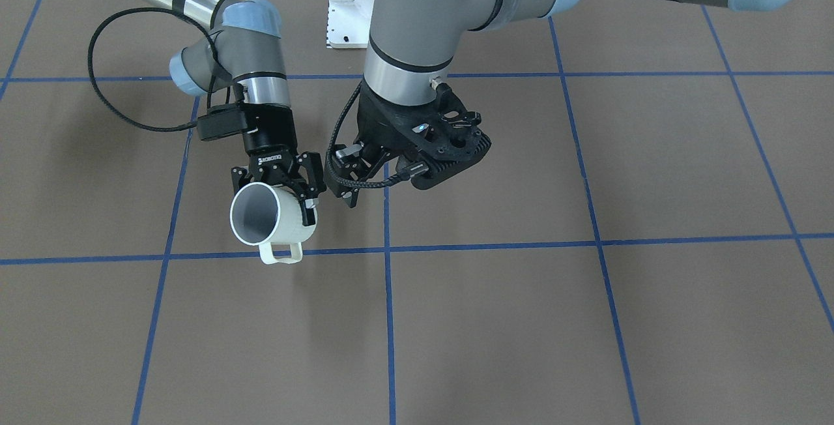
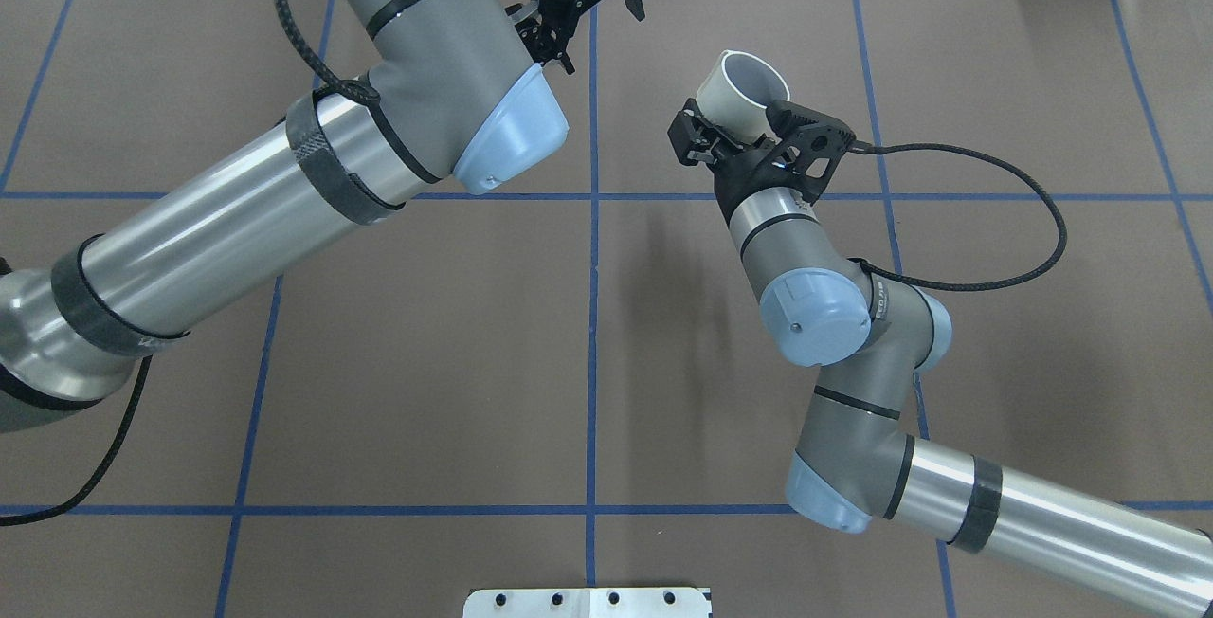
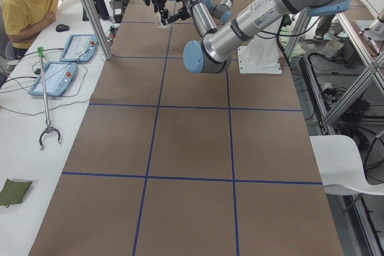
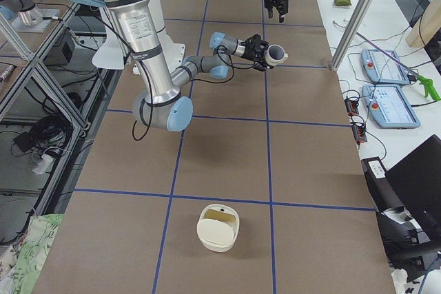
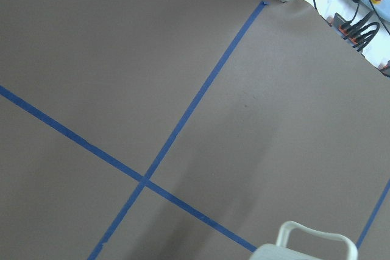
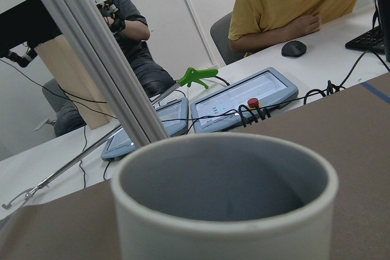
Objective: Left arm hands cup to right arm to dump lemon
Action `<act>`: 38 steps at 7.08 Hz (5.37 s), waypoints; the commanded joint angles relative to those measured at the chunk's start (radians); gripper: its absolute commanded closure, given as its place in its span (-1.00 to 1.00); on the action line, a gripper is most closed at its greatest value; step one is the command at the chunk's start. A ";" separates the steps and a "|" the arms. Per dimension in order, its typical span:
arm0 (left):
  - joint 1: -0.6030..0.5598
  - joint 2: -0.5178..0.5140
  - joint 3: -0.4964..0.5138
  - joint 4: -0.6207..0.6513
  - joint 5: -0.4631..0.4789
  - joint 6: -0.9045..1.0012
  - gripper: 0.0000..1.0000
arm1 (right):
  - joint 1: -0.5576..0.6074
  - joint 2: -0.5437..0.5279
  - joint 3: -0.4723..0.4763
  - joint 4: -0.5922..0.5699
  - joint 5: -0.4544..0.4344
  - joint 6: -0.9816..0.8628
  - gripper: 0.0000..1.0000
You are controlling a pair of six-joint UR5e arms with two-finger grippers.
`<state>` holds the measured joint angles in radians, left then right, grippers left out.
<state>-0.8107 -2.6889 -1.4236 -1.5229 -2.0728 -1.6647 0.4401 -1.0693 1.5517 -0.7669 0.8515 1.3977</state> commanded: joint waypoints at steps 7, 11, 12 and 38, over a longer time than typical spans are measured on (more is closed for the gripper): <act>0.077 -0.065 0.020 0.287 -0.119 0.428 -0.94 | -0.152 0.075 -0.054 -0.025 -0.285 -0.356 0.63; 0.053 -0.061 0.054 0.233 -0.185 0.352 -0.98 | -0.179 0.074 -0.056 0.006 -0.373 -0.321 0.64; 0.059 -0.061 0.093 0.169 -0.184 0.276 -0.97 | -0.184 0.072 -0.056 0.018 -0.374 -0.321 0.63; 0.088 -0.040 0.086 0.141 -0.181 0.215 1.00 | -0.167 0.061 -0.053 0.012 -0.356 -0.378 -0.99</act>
<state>-0.7225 -2.7272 -1.3386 -1.3851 -2.2509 -1.4496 0.2709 -1.0087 1.4983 -0.7551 0.4926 1.0213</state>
